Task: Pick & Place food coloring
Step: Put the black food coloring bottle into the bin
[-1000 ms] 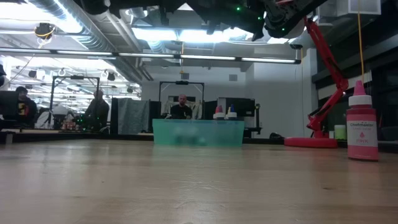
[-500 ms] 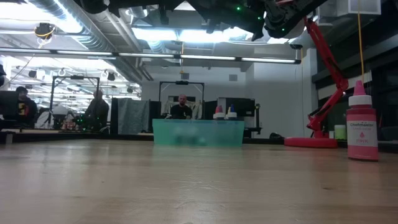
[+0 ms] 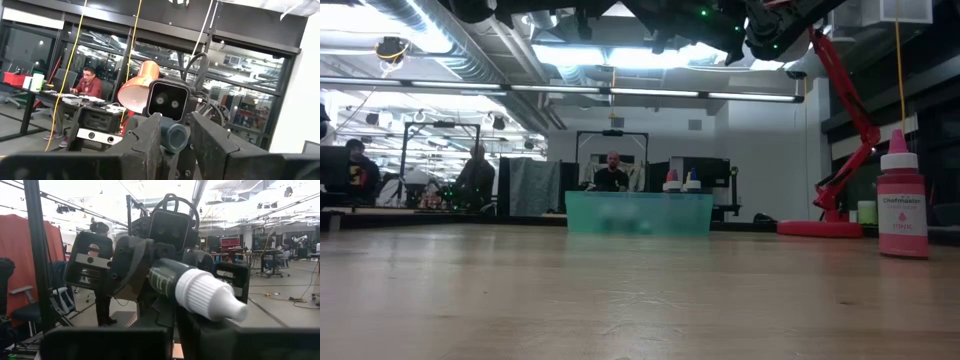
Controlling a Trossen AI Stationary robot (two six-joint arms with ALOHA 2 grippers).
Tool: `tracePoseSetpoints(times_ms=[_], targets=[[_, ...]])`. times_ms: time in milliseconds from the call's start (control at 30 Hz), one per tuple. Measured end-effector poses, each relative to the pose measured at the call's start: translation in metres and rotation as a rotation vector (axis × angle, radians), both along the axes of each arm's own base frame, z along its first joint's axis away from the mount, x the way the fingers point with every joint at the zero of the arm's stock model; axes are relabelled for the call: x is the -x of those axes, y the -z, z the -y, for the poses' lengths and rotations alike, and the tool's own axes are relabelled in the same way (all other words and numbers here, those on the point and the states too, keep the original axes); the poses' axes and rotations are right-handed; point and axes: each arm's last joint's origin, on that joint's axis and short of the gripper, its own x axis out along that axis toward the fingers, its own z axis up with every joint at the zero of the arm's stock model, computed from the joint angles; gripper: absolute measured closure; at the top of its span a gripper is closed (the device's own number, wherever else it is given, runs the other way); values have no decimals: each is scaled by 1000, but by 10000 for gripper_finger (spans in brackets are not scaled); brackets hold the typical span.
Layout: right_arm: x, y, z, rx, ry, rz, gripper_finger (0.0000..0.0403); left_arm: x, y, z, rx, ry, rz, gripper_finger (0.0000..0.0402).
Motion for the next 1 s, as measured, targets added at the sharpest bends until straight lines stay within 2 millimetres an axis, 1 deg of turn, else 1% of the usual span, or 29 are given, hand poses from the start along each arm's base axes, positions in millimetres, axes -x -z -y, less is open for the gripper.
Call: tracePoseSetpoints(times_ms=[100,233,333,433,567,800,1000], targets=[[0,0,0,-7,-3,-4,385,0,0,0,2,0,0,290],[0,-2,-1,4,-15,4,394,-2,0,-1,6,5,-16,279],[1,-3,-2,34,-32,5,398,-2,-5,-1,-13,3,-29,270],[1,-2,-2,33,-33,-6,392,-4,-6,-1,-8,2,-68,261],[0,-1,-2,30,-33,-17,381,-4,-6,-1,-12,9,-77,252],[-1,4,-1,65,-28,-49,378,-4,-6,0,-18,34,-80,247],[-2,11,-1,143,-33,-94,378,-5,-5,1,-9,43,-89,247]])
